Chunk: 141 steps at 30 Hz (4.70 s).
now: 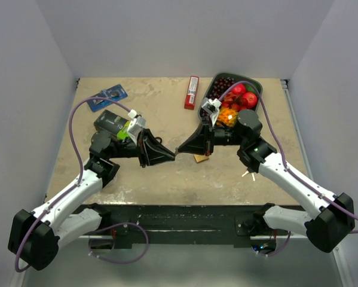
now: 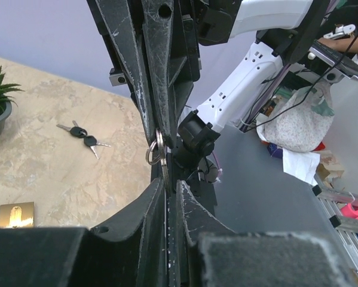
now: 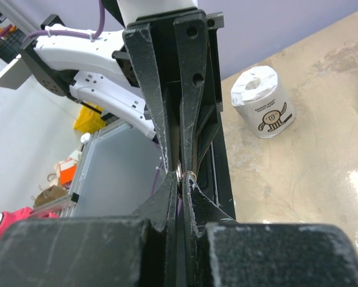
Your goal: Unlock with the key
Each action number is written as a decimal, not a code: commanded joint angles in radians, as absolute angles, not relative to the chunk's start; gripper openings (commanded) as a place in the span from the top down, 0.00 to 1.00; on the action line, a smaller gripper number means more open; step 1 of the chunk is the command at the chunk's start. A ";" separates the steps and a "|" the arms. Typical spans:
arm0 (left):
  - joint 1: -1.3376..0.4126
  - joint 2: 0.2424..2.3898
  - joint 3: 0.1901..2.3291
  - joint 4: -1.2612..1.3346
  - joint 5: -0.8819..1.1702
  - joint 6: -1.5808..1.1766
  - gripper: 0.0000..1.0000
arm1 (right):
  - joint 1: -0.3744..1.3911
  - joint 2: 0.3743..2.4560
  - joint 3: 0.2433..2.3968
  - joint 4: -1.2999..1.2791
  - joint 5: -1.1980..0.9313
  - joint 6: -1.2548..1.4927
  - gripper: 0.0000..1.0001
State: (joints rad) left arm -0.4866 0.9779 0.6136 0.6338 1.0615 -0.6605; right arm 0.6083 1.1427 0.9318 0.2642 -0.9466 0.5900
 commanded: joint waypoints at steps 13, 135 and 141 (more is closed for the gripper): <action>-0.485 0.988 0.618 0.761 1.098 -0.719 1.00 | 0.607 1.144 0.974 0.239 -0.976 0.545 1.00; -0.465 0.979 0.548 0.462 0.784 -0.615 0.65 | 0.678 1.157 0.853 0.192 -0.492 0.428 1.00; -0.465 0.985 0.566 0.399 0.742 -0.594 0.68 | 0.676 1.157 0.853 0.187 -0.488 0.423 1.00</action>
State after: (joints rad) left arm -0.4652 0.9810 0.5411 0.4004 0.7612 -0.5919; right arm 0.6743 1.1584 0.8425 0.1761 -0.5121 0.4362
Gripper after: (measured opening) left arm 0.335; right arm 0.007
